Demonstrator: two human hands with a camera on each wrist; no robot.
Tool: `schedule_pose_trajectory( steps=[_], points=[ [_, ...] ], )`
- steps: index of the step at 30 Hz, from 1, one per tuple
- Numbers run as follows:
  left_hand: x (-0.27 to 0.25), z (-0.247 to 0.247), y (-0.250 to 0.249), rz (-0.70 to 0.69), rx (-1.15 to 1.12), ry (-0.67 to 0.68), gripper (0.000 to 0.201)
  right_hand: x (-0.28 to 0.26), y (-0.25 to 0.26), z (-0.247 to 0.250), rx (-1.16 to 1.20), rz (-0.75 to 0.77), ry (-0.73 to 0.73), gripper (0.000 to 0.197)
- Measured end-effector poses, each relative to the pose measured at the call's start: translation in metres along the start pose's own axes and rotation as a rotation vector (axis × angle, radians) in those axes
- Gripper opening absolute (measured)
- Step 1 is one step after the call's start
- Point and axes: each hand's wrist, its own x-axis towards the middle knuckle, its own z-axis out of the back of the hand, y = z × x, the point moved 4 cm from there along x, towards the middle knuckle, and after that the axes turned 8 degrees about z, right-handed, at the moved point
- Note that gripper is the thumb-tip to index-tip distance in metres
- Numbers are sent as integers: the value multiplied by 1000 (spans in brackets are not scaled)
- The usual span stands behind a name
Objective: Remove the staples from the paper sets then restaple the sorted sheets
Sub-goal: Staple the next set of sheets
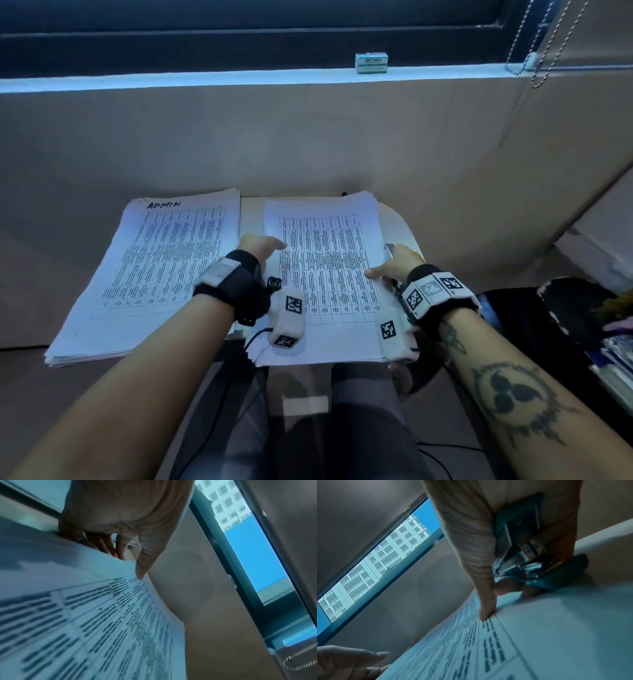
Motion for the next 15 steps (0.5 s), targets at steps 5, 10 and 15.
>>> schedule_pose_trajectory(
  steps=[5, 10, 15],
  points=[
    [5, 0, -5, -85, 150, -79, 39, -2, 1, 0, 0, -4, 2, 67],
    [-1, -9, -8, -185, 472, -210, 30, -2, 3, 0, -11, 10, 4, 57],
    [-6, -19, -3, -234, 572, -206, 26, 1, 0, -2, 13, 19, -6, 65]
  ],
)
